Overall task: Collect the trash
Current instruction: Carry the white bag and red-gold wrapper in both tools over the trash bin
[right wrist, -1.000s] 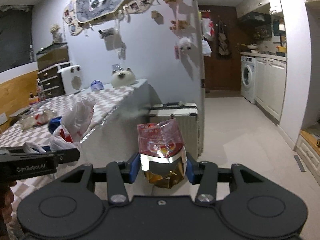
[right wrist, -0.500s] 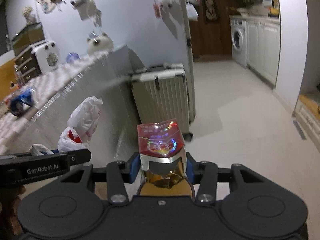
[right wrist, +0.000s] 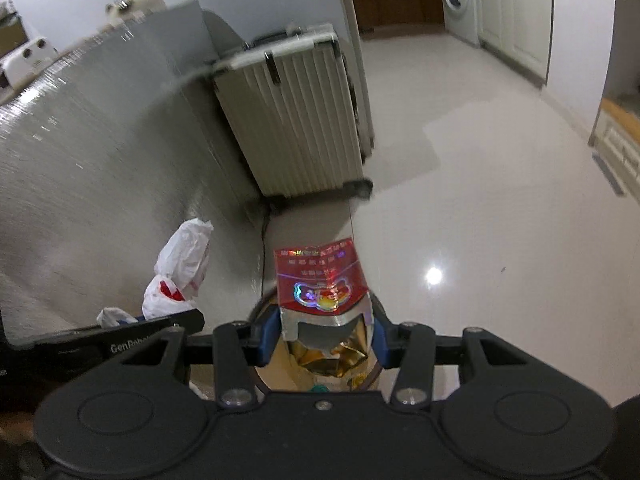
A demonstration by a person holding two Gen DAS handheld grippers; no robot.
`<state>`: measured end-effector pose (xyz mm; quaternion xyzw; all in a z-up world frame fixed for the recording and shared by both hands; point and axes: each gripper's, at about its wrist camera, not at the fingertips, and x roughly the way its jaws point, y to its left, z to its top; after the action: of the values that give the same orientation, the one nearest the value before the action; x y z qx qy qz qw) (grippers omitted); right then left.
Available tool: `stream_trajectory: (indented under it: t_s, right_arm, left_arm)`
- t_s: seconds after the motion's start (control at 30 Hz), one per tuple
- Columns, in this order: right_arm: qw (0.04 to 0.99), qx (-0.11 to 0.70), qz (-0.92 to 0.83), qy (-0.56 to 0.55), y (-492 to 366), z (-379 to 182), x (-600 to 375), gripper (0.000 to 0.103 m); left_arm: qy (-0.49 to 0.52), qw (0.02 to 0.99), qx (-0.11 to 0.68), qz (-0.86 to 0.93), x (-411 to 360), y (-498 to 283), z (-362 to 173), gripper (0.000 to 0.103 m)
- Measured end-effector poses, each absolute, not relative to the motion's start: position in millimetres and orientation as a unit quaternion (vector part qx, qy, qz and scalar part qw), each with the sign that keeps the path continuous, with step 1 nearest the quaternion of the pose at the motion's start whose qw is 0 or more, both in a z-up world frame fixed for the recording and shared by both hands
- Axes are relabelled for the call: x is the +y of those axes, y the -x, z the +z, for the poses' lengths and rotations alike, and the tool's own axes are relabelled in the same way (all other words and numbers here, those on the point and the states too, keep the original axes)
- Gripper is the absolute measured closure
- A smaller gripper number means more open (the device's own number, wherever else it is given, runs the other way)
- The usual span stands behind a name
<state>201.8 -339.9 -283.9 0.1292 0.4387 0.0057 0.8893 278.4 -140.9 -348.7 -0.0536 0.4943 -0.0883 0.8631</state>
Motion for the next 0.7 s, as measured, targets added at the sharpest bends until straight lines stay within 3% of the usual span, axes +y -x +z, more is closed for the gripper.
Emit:
stream_trajectory:
  t_s: [0.33, 0.7]
  right_arm:
    - [0.843, 0.513, -0.007, -0.159, -238.4, -405.8, -336.9, 0.056]
    - [0.815, 0.545, -0.028, -0.195, -263.3, -479.4, -333.8, 0.056]
  left_arm:
    - [0.052, 0.83, 0.548, -0.088, -149.5, -305.8, -437.9, 0.059]
    - [0.041, 0.81, 0.578, -0.093, -152.8, -330.0, -492.9, 0.059]
